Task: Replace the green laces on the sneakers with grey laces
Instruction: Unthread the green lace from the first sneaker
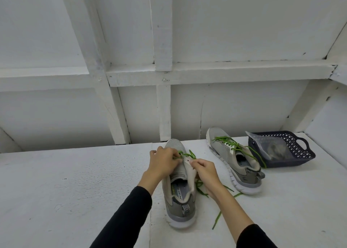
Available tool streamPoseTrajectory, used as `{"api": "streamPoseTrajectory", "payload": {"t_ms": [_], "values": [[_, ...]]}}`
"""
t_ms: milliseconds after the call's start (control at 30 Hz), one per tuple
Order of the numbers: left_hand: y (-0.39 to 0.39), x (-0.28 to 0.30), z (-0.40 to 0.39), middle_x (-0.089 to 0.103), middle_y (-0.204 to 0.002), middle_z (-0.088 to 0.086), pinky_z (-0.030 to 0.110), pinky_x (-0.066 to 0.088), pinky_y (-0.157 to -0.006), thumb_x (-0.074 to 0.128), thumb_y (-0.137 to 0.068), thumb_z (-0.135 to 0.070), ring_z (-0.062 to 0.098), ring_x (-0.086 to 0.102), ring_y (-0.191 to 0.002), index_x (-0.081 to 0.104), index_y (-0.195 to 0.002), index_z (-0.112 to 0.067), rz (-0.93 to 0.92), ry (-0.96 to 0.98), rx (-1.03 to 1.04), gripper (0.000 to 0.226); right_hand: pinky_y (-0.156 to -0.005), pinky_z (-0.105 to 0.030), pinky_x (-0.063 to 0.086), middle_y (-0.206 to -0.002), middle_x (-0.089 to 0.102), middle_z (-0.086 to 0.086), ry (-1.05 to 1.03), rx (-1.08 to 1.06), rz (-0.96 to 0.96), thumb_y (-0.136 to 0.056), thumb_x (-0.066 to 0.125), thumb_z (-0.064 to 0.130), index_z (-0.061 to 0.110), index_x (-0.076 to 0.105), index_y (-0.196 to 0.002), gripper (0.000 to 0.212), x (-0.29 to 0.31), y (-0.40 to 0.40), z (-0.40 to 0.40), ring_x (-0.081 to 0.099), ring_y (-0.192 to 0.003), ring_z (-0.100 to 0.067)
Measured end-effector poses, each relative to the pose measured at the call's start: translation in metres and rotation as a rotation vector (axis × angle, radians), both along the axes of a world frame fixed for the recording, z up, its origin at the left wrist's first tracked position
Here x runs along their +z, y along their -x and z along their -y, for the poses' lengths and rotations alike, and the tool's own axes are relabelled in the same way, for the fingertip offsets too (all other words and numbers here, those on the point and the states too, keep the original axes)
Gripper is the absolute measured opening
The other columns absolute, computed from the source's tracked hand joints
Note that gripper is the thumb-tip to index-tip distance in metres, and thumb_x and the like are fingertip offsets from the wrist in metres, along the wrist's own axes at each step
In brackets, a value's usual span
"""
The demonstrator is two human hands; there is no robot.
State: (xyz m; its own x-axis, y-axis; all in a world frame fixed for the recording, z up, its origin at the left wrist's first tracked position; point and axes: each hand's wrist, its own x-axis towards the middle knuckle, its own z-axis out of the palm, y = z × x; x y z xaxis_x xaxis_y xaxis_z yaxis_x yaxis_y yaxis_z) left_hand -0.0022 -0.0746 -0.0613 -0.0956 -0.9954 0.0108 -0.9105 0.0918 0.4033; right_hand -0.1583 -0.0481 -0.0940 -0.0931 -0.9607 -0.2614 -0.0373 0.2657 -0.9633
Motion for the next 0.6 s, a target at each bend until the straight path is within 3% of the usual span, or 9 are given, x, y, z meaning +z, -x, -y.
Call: {"api": "streamPoseTrajectory", "payload": {"t_ms": [67,133,200,300,367,433,533,600], "values": [[-0.005,-0.002,0.000,0.066,-0.094,-0.015,0.037,0.036,-0.091,0.060,-0.091,-0.041,0.012,0.053,-0.103,0.068,-0.088,-0.035,-0.196,-0.045,0.053,0.011,-0.061,-0.021,0.045,-0.073,0.067,0.001,0.001,-0.009,-0.004,-0.090,0.065,0.015,0.012,0.073,-0.076,0.016,-0.001,0.000,0.000,0.058,-0.072,-0.010],[-0.012,-0.002,-0.002,0.067,-0.086,-0.013,0.031,0.045,-0.084,0.064,-0.091,-0.036,0.011,0.060,-0.092,0.067,-0.080,-0.031,-0.525,-0.089,0.105,0.012,-0.061,-0.024,0.045,-0.072,0.067,0.001,0.012,-0.017,-0.028,-0.088,0.066,0.017,0.012,0.073,-0.076,0.015,-0.003,0.000,0.000,0.057,-0.071,-0.011],[-0.021,0.004,-0.005,0.068,-0.087,-0.005,0.024,0.046,-0.078,0.063,-0.093,-0.026,0.013,0.061,-0.089,0.068,-0.083,-0.020,-0.850,-0.106,0.183,0.013,-0.062,-0.026,0.045,-0.074,0.068,-0.001,0.021,-0.032,-0.043,-0.088,0.066,0.019,0.012,0.073,-0.077,0.015,-0.006,0.001,0.000,0.057,-0.072,-0.012],[-0.034,0.006,-0.009,0.066,-0.100,-0.003,0.030,0.042,-0.084,0.057,-0.096,-0.020,0.011,0.057,-0.095,0.065,-0.089,-0.015,-1.149,-0.176,0.422,0.012,-0.064,-0.026,0.044,-0.072,0.067,-0.001,0.033,-0.054,-0.056,-0.088,0.067,0.021,0.012,0.072,-0.075,0.016,-0.009,0.000,-0.001,0.057,-0.071,-0.012],[-0.039,-0.002,-0.010,0.065,-0.102,-0.002,0.033,0.041,-0.086,0.054,-0.097,-0.021,0.013,0.057,-0.096,0.063,-0.090,-0.015,-1.164,-0.188,0.567,0.013,-0.064,-0.027,0.044,-0.072,0.068,-0.004,0.050,-0.058,-0.073,-0.087,0.067,0.022,0.012,0.071,-0.074,0.017,-0.009,-0.002,-0.002,0.056,-0.070,-0.012],[-0.037,-0.010,-0.011,0.063,-0.104,0.000,0.031,0.040,-0.084,0.055,-0.097,-0.022,0.018,0.056,-0.100,0.061,-0.094,-0.015,-1.040,-0.079,0.612,0.010,-0.063,-0.025,0.043,-0.076,0.070,-0.009,0.071,-0.063,-0.122,-0.088,0.065,0.022,0.010,0.071,-0.076,0.018,-0.007,-0.006,-0.004,0.056,-0.068,-0.011],[-0.029,-0.007,-0.013,0.058,-0.110,-0.005,0.030,0.042,-0.086,0.059,-0.094,-0.024,0.018,0.054,-0.108,0.057,-0.106,-0.021,-0.826,0.180,0.423,0.012,-0.059,-0.020,0.041,-0.076,0.070,-0.008,0.108,-0.083,-0.195,-0.089,0.063,0.021,0.009,0.070,-0.076,0.019,-0.004,-0.011,-0.006,0.055,-0.066,-0.009],[-0.023,-0.003,-0.011,0.059,-0.111,-0.011,0.038,0.040,-0.094,0.060,-0.093,-0.031,0.015,0.050,-0.112,0.060,-0.104,-0.030,-0.595,0.224,0.220,0.012,-0.059,-0.020,0.042,-0.074,0.069,-0.006,0.117,-0.097,-0.196,-0.089,0.062,0.021,0.009,0.070,-0.075,0.020,-0.004,-0.012,-0.007,0.056,-0.066,-0.009]]}}
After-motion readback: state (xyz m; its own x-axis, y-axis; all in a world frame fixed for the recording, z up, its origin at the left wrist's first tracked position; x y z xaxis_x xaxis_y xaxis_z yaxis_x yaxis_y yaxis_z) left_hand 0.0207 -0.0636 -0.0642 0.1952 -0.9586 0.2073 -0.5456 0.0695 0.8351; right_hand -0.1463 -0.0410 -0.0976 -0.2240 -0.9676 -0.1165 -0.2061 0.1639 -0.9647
